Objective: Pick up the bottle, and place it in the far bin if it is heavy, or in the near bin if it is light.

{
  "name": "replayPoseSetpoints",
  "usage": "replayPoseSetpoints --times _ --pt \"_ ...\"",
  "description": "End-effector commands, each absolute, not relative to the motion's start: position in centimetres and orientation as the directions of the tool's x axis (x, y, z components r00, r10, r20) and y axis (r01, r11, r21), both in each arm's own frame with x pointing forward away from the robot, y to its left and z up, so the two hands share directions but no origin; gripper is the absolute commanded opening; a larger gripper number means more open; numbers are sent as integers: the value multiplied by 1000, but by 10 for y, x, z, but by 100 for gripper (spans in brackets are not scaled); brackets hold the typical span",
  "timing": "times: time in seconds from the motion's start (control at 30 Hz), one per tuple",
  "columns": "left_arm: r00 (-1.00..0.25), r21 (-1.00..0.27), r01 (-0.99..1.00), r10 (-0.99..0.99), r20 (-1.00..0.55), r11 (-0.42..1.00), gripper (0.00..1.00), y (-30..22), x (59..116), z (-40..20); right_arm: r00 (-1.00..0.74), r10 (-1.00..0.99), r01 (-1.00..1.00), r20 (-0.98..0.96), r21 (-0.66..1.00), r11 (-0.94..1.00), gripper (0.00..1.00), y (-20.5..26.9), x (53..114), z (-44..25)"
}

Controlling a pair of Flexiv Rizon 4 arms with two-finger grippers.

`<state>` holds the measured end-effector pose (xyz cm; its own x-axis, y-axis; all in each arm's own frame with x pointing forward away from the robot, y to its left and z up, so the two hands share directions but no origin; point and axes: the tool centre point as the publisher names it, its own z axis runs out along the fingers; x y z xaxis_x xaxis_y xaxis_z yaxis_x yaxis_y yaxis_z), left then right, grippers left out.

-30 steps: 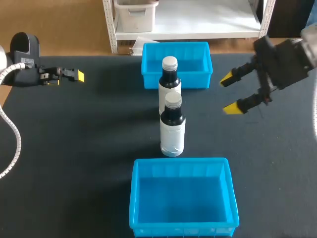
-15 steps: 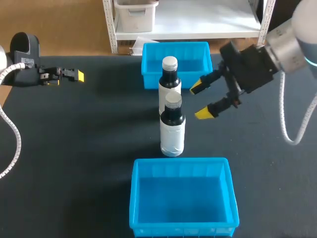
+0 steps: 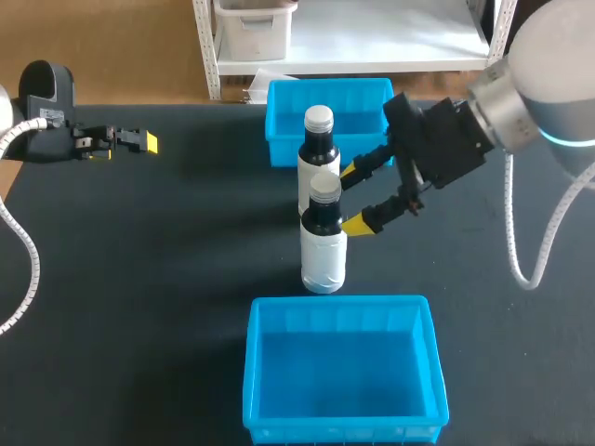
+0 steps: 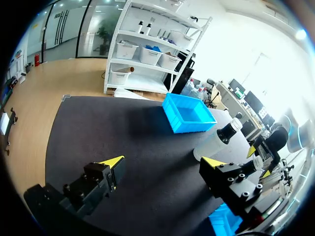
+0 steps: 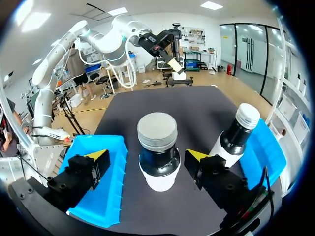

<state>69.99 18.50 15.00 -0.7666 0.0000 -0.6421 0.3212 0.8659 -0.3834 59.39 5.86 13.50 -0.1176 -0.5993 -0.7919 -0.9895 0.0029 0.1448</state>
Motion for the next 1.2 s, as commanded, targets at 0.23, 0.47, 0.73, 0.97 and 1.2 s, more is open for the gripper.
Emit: replayPoseSetpoints --times 0.23,0.47,0.73,0.97,1.2 --pt "-767 -383 321 0 -642 866 100 185 700 150 -140 -593 -986 -793 164 13 100 74 599 121" --pt "-767 -383 321 0 -642 866 100 185 700 150 -149 -591 -985 -793 168 22 100 81 600 118" --pt "-767 -383 321 0 -642 866 100 185 700 150 -149 -583 -987 -799 159 33 100 85 600 118" --pt "-767 -383 321 0 -642 866 100 185 700 150 -136 -574 -989 -808 147 28 100 85 601 119" --pt "-767 -383 321 0 -642 866 100 185 700 150 -133 -563 -989 -816 148 18 90 87 601 118"
